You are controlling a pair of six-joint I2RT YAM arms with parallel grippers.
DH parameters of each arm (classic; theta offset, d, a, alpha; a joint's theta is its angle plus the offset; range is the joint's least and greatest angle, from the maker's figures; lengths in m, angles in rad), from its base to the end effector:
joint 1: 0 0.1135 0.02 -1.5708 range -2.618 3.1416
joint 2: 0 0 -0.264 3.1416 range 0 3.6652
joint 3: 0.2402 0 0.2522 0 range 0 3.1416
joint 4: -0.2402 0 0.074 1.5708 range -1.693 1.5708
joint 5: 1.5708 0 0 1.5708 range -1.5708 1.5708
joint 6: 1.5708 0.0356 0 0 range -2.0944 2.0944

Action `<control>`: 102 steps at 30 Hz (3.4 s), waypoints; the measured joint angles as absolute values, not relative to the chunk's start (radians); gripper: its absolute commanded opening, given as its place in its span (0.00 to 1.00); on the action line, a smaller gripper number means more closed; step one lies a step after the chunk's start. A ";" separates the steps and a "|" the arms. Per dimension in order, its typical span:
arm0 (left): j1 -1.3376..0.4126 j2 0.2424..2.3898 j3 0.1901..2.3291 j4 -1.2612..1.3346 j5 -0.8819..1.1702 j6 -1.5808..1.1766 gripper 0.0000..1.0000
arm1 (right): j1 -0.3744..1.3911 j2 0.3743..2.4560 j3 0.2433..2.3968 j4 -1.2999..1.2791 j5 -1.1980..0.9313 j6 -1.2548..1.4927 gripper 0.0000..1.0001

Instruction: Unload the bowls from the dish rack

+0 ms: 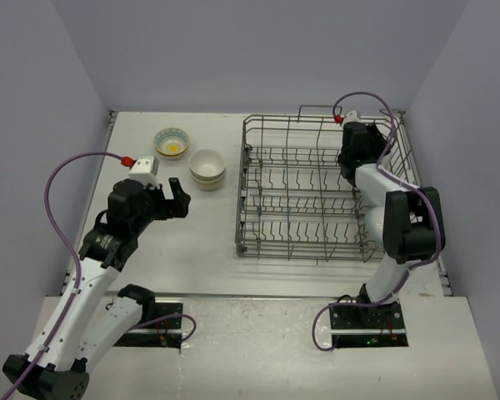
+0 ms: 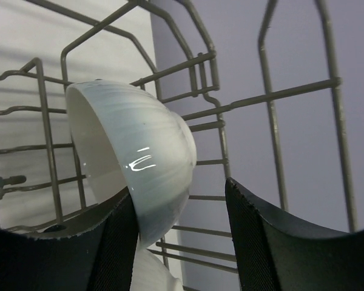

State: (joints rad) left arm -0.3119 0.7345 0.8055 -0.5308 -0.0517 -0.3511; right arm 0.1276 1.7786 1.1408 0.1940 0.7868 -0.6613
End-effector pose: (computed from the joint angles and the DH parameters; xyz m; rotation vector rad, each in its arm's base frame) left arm 0.1551 -0.0481 0.3190 -0.0730 2.0480 -0.3638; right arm 0.3965 0.0255 0.2316 -0.2821 2.0317 -1.1249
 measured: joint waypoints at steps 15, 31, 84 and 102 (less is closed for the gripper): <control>-0.322 0.733 0.805 -0.530 -0.047 -0.347 1.00 | 0.096 1.788 1.141 0.205 0.790 -0.641 0.29; -0.325 0.727 0.805 -0.524 -0.047 -0.347 1.00 | 0.076 1.798 1.163 0.210 0.787 -0.519 0.08; -0.330 0.715 0.805 -0.521 -0.060 -0.347 1.00 | 0.113 1.760 1.122 0.413 0.875 -0.865 0.00; -0.330 0.715 0.806 -0.522 -0.108 -0.348 1.00 | 0.188 1.606 1.214 0.229 0.871 -0.739 0.00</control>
